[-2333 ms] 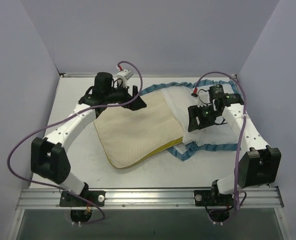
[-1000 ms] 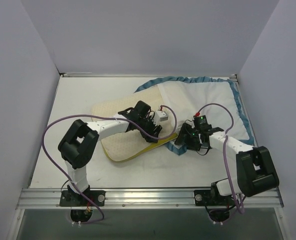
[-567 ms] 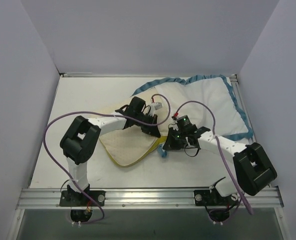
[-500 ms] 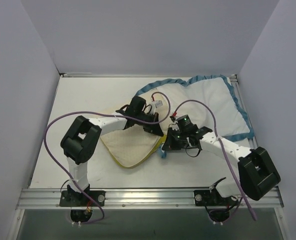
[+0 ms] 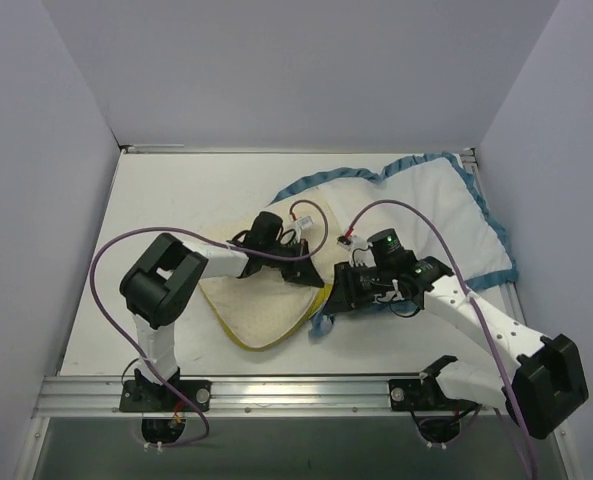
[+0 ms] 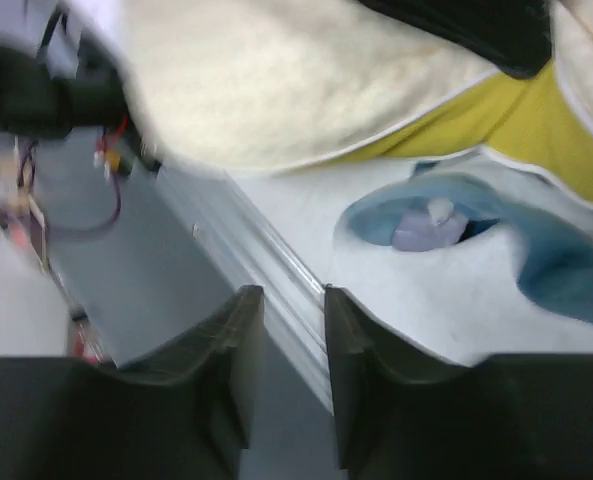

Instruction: Put the pillow into the pillowcase

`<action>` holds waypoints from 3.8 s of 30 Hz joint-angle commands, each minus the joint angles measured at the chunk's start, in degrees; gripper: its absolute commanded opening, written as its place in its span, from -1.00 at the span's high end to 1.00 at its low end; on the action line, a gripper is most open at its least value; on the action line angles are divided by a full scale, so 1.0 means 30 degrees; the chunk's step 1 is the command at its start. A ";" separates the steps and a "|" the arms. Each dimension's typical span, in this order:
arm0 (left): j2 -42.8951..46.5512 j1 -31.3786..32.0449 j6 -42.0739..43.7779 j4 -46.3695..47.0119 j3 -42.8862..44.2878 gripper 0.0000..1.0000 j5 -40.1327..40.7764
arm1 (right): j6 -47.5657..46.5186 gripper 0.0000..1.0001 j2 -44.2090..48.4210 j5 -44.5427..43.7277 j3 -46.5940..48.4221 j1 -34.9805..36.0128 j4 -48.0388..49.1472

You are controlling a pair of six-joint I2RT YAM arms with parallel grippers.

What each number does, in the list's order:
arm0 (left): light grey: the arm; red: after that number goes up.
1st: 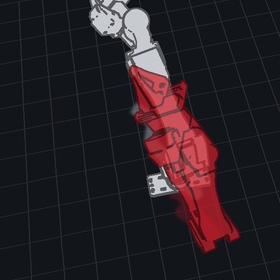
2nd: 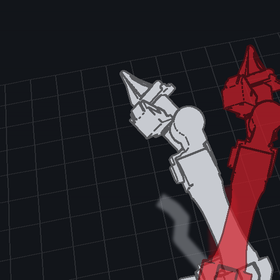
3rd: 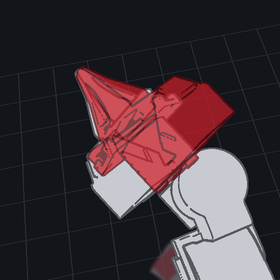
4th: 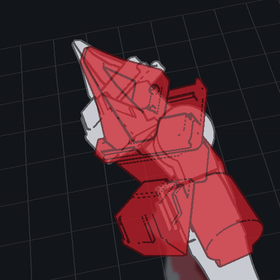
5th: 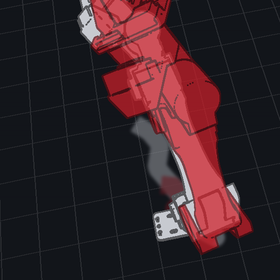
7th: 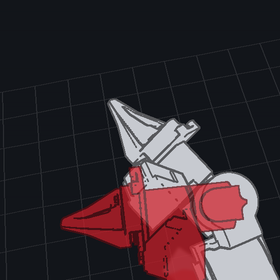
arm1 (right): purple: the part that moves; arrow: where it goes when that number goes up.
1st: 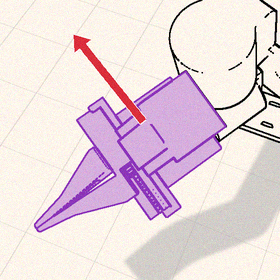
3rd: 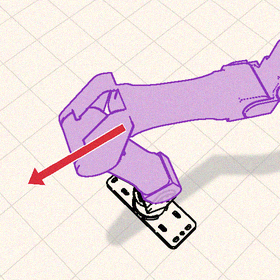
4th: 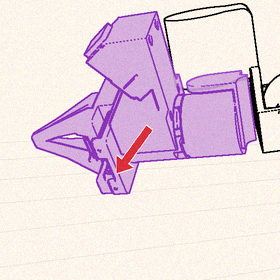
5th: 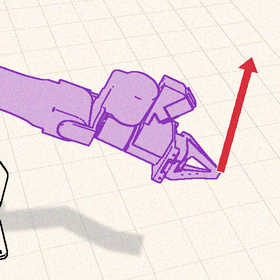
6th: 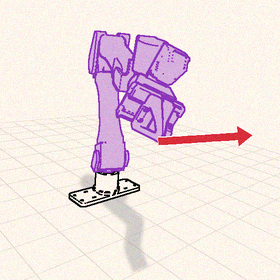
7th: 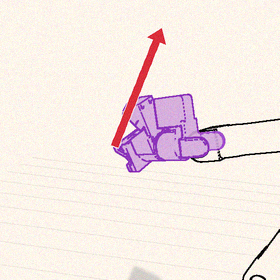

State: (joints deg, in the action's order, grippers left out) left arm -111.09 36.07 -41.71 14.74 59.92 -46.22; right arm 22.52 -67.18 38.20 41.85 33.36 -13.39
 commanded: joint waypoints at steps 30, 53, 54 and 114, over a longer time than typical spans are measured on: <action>0.4604 -0.6251 1.8560 -1.5723 0.8782 -0.95 0.1925 | -0.9467 0.03 -1.0451 -0.2450 0.7205 -0.2598 -1.0507; -0.2440 -0.5583 2.8869 -2.1555 1.0878 0.53 0.1018 | -1.1547 -0.88 -1.8850 -0.3681 3.1147 -0.5819 -1.2529; -0.2144 -0.5261 2.9803 -2.1526 1.0528 0.63 0.1108 | -1.2218 -0.88 -1.9438 -0.3563 3.1778 -0.5790 -1.2472; 0.6239 -0.6103 1.3302 -0.8103 -0.0254 1.00 1.2387 | -0.1382 -1.00 -1.4337 0.0163 2.3067 -0.5756 -0.3325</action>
State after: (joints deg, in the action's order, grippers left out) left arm -93.01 21.10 10.24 -9.91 61.06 -11.66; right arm 20.80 -124.70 42.57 118.24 22.31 -22.72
